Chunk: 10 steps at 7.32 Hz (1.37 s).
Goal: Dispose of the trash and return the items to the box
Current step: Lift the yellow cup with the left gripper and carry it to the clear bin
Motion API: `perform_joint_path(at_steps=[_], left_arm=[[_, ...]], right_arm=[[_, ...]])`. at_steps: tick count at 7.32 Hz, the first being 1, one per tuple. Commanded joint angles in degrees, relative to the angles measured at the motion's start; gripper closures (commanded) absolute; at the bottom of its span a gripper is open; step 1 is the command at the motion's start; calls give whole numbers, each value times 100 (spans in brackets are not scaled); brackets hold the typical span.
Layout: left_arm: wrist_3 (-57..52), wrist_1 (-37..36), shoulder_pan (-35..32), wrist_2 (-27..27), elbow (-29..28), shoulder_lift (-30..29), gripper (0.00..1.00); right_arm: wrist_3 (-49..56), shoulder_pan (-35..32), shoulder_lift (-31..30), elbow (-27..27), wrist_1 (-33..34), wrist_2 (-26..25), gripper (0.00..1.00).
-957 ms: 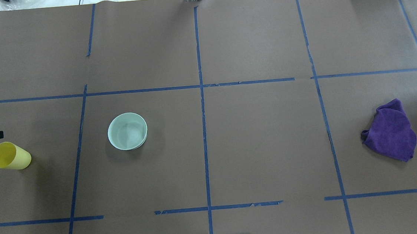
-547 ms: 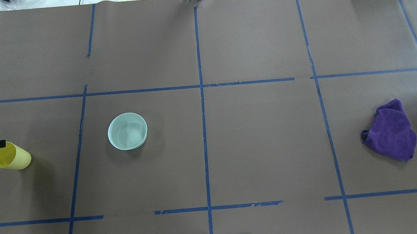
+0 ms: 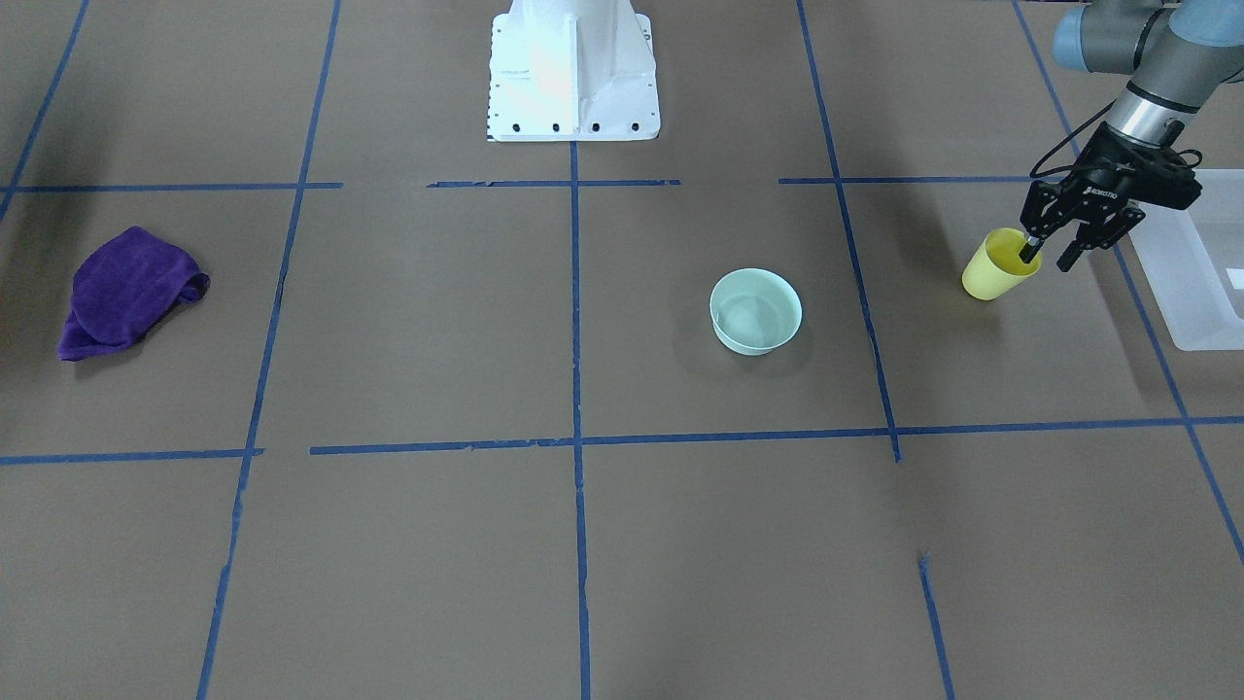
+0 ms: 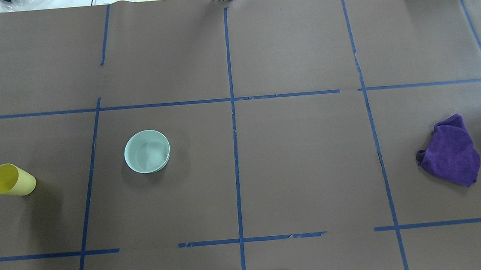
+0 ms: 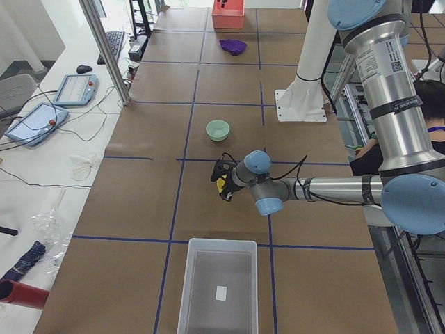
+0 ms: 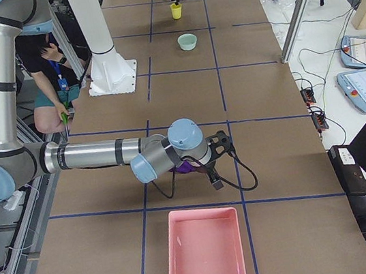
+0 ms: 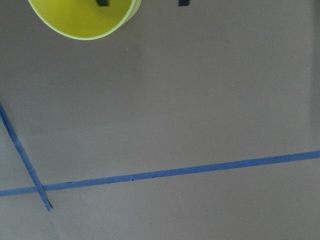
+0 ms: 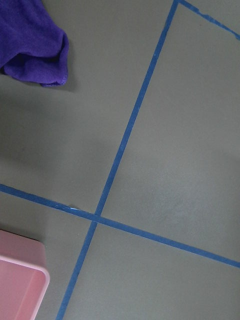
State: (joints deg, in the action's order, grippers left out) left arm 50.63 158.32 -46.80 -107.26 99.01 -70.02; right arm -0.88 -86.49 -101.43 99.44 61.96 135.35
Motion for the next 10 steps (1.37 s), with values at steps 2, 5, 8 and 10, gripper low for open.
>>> perform_joint_path(at_steps=[2, 5, 8, 10], left_arm=[[-140, 23, 39, 3, 56, 6, 100], [-1506, -29, -1035, -1456, 374, 226, 100], [-4403, -1265, -3076, -3008, 364, 182, 100], [-6449, -2292, -4183, -3353, -11, 164, 100]], right_arm=[[0, 0, 0, 6, -8, 9, 0], [-8, 0, 0, 6, 0, 17, 0], [-8, 0, 0, 6, 0, 17, 0], [-8, 0, 0, -3, 0, 17, 0]])
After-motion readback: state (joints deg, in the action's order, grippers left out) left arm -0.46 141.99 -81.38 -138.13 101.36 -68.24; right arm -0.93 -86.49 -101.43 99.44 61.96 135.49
